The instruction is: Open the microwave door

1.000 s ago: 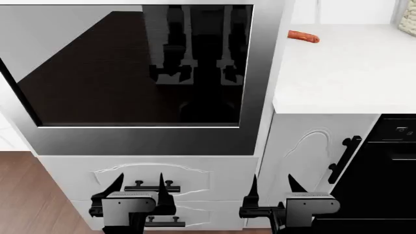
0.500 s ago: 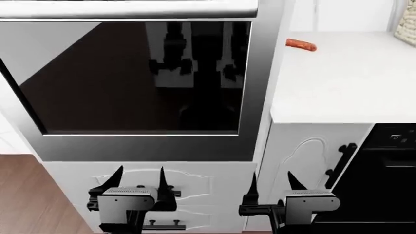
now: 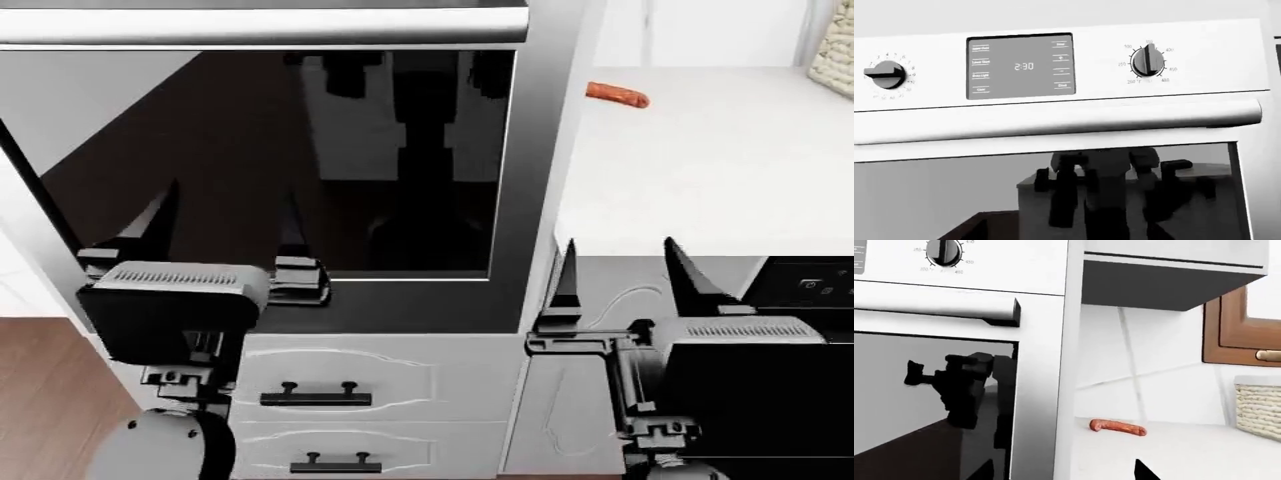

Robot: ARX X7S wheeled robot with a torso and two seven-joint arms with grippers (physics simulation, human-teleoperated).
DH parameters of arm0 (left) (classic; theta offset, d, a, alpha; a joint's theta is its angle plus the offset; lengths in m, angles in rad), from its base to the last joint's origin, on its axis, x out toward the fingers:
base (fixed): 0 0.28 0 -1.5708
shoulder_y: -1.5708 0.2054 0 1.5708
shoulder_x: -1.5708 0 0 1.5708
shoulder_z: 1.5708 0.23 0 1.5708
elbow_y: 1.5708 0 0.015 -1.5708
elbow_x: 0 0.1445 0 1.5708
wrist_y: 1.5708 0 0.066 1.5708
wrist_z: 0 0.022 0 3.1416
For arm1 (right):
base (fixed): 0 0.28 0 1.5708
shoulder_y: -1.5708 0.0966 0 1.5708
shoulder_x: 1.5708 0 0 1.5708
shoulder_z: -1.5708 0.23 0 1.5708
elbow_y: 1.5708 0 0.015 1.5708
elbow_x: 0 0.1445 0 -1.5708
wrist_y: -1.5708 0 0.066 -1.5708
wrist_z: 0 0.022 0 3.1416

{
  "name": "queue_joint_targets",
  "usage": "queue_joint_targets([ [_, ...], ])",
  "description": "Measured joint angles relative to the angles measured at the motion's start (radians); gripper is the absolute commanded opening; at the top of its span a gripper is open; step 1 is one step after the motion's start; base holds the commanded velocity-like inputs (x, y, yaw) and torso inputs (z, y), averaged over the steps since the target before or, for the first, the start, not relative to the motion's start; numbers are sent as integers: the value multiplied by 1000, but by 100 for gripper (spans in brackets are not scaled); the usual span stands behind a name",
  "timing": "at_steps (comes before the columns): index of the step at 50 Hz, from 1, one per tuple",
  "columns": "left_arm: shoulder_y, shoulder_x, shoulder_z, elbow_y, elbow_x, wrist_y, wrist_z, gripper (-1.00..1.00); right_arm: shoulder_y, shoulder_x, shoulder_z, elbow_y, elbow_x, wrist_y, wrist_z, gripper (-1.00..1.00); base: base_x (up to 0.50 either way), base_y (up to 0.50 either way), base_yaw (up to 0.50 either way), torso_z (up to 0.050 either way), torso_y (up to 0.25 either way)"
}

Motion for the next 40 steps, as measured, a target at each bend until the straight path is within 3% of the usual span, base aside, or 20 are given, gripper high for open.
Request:
queue_joint_targets([
  [19, -294, -50, -25, 268, -51, -272, -8, 100, 119, 56, 10, -340, -10, 194, 24, 100, 0, 0, 0, 0, 0],
  [31, -492, -66, -35, 335, -88, -422, -12, 100, 205, 81, -7, -433, -14, 293, 25, 100, 0, 0, 0, 0, 0],
  [40, -555, -77, -37, 352, -99, -466, -15, 100, 259, 91, -20, -466, -8, 346, 23, 100, 0, -132, 0, 0, 0],
])
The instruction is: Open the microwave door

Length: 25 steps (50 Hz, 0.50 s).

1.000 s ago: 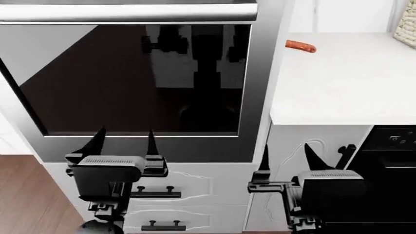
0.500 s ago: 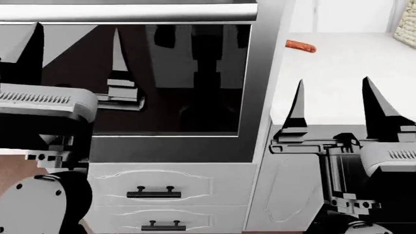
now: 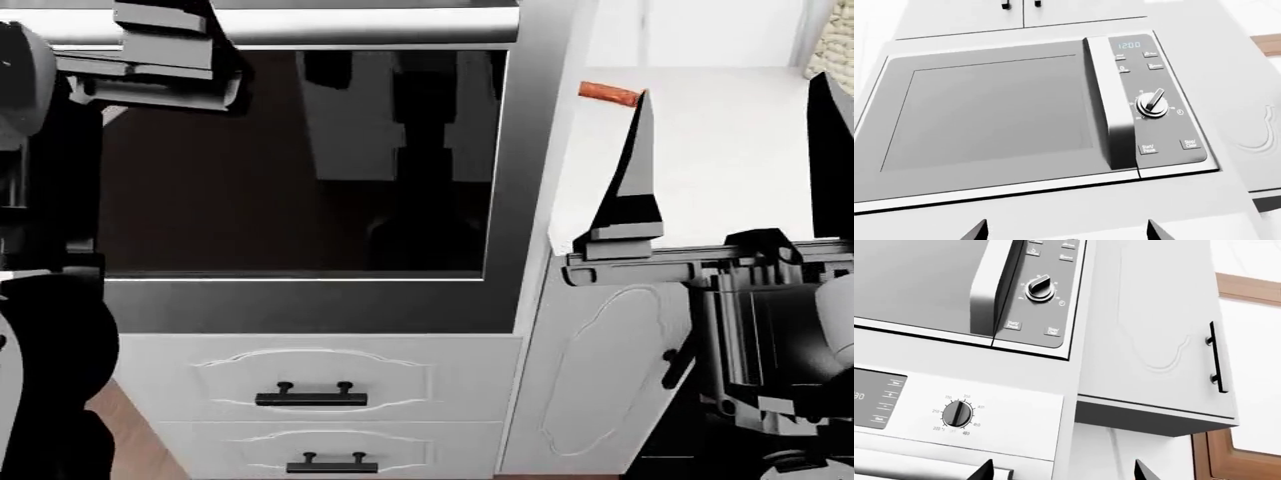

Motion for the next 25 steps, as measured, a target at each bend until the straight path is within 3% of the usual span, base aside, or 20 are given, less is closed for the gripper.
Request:
queue_joint_targets([
  [7, -16, -4, 2, 2, -7, -9, -2, 100, 18, 4, -3, -6, 6, 16, 1, 100, 0, -484, 0, 0, 0],
  [11, -20, -4, 6, 3, -12, -11, -3, 100, 21, 6, -1, -6, 9, 18, 2, 100, 0, 0, 0, 0, 0],
  [22, -28, -7, 7, 7, -18, -17, -10, 100, 19, 13, -6, -3, 17, 18, 4, 100, 433, -238, 0, 0, 0],
  [25, -30, -7, 8, 5, -22, -18, -11, 100, 18, 15, -8, 1, 18, 16, 6, 100, 0, 0, 0, 0, 0],
])
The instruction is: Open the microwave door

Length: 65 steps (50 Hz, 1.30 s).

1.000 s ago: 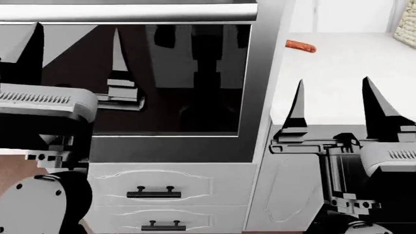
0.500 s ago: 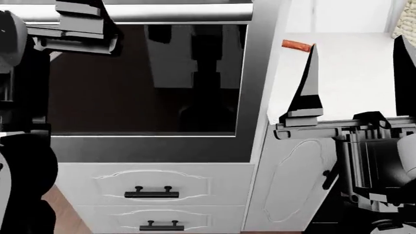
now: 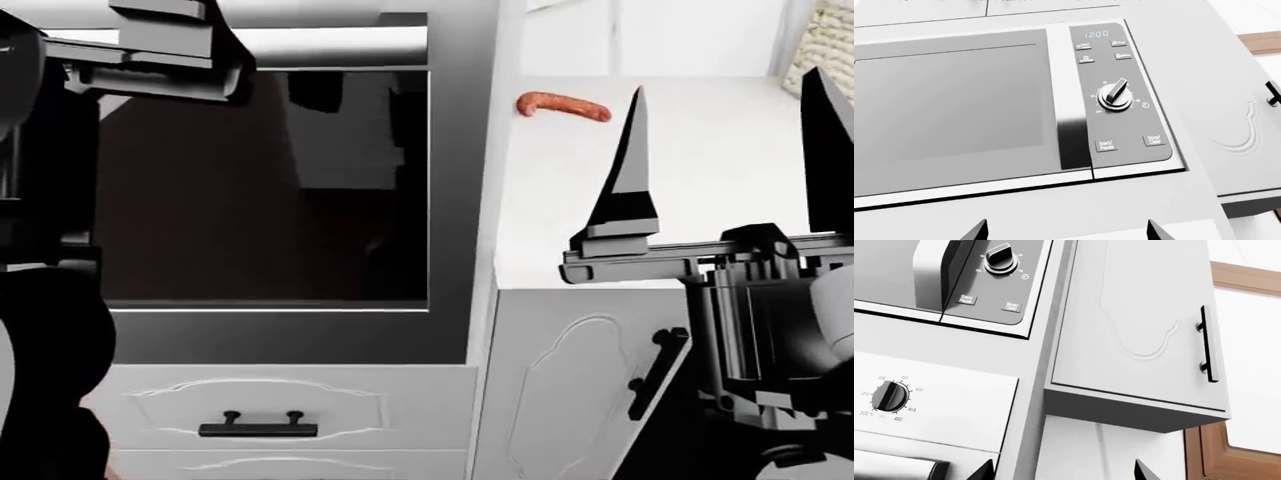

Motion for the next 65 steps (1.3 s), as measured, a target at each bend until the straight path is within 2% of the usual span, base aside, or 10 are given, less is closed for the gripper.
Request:
queue_joint_targets([
  [9, -7, -4, 0, 0, -5, -2, -4, 100, -2, 4, -8, 6, 4, -4, 3, 100, 4, -168, 0, 0, 0],
  [19, -17, -9, 1, 4, -10, -7, -10, 100, -7, 12, -21, 10, 1, -12, 7, 100, 397, -86, 0, 0, 0],
  [35, -46, -16, -13, -1, -29, -33, -18, 100, -14, 18, -28, 13, 7, -16, 16, 100, 4, 0, 0, 0, 0],
  [51, -369, -16, -16, -84, -94, -269, -22, 100, -27, 23, -22, -4, 25, -18, 24, 100, 0, 0, 0, 0, 0],
  [65, -630, 8, 32, -344, -92, -304, -8, 100, -30, 30, -21, -14, 37, -18, 32, 100, 0, 0, 0, 0, 0],
])
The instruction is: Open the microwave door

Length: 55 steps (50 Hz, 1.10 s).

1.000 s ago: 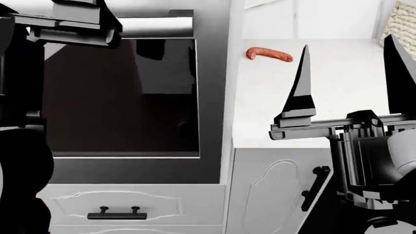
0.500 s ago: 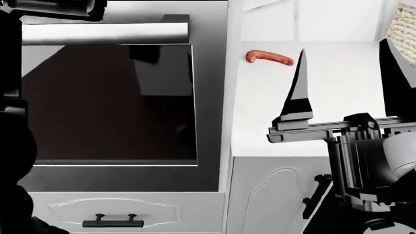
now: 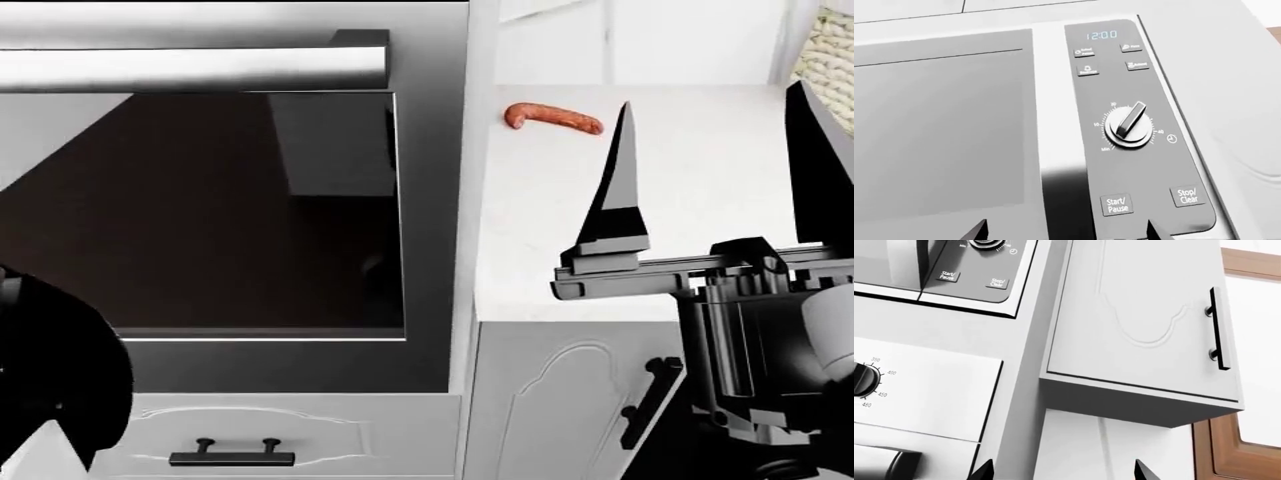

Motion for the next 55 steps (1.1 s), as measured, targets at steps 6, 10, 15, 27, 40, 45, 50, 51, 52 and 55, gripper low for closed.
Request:
queue_joint_targets([
  [6, -76, 7, 26, -136, 14, 36, 13, 100, 2, 3, -2, -5, 3, 5, 3, 100, 0, 0, 0, 0, 0],
  [10, -117, 13, 42, -230, 26, 69, 21, 100, 5, 5, -4, -7, 5, 8, 5, 100, 0, 0, 0, 0, 0],
  [15, -163, 22, 62, -344, 42, 116, 31, 100, 10, 7, -5, -8, 8, 13, 7, 100, 0, 0, 0, 0, 0],
  [27, -252, 46, 108, -603, 79, 241, 52, 100, 21, 13, -11, -11, 12, 23, 14, 100, 0, 0, 0, 0, 0],
  [40, -334, 78, 155, -876, 120, 390, 68, 100, 23, 20, -15, -13, 16, 24, 21, 100, 0, 0, 0, 0, 0],
  [45, -363, 90, 170, -973, 133, 442, 73, 100, 24, 23, -15, -14, 18, 25, 24, 100, 0, 0, 0, 0, 0],
  [50, -390, 101, 182, -1059, 144, 490, 76, 100, 26, 26, -16, -14, 21, 27, 28, 100, 0, 0, 0, 0, 0],
  [51, -396, 103, 184, -1076, 146, 499, 76, 100, 27, 26, -16, -14, 21, 27, 28, 100, 0, 0, 0, 0, 0],
  [52, -401, 106, 186, -1093, 148, 509, 76, 100, 27, 27, -16, -14, 22, 27, 29, 100, 0, 0, 0, 0, 0],
  [55, -421, 113, 193, -1149, 154, 540, 77, 100, 27, 29, -16, -13, 23, 26, 31, 100, 0, 0, 0, 0, 0],
])
